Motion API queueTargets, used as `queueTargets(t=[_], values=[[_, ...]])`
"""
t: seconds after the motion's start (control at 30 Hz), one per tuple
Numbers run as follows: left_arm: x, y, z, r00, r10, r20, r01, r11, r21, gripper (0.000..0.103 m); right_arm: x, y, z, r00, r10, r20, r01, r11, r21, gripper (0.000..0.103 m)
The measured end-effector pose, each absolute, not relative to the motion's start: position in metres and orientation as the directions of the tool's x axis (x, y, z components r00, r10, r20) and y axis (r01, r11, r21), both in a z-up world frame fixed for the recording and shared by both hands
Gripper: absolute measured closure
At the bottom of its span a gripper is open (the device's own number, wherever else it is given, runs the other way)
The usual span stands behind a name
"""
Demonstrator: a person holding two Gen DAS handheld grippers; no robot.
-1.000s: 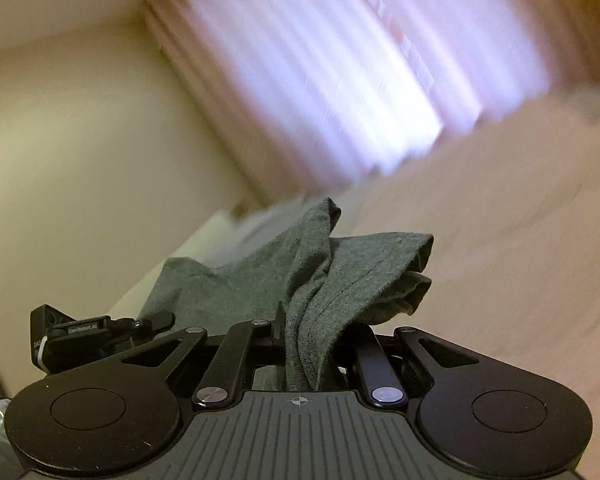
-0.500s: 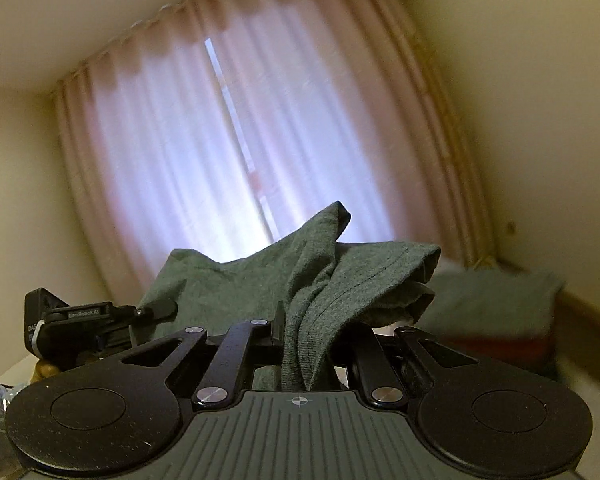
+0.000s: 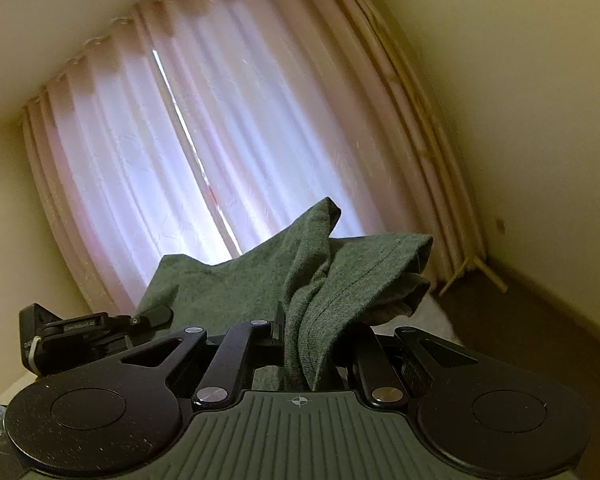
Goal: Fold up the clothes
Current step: 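Carry the folded shirt with both grippers to the clothes stack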
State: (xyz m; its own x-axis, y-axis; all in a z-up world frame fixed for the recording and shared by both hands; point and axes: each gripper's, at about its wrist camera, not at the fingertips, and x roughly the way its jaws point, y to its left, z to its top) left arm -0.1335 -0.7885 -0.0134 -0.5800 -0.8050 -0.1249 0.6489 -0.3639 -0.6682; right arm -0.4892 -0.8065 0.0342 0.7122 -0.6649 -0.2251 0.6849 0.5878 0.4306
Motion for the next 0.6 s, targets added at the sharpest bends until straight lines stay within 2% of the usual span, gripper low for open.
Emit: queueTargets(t=[0.33, 0.6], values=[[-0.144, -0.897, -0.067, -0.567, -0.765, -0.305, 0.685, -0.233, -0.690, 0.099, -0.512, -0.923, -0.024, 0.679, -0.611, -0.406, 0.725, 0.474, 0.499, 0.096], [-0.143, -0.942, -0.115, -0.480, -0.740, -0.470, 0.796, -0.144, -0.587, 0.098, -0.492, -0.986, -0.071, 0.570, -0.608, -0.553, 0.820, 0.384, 0.423, 0.096]])
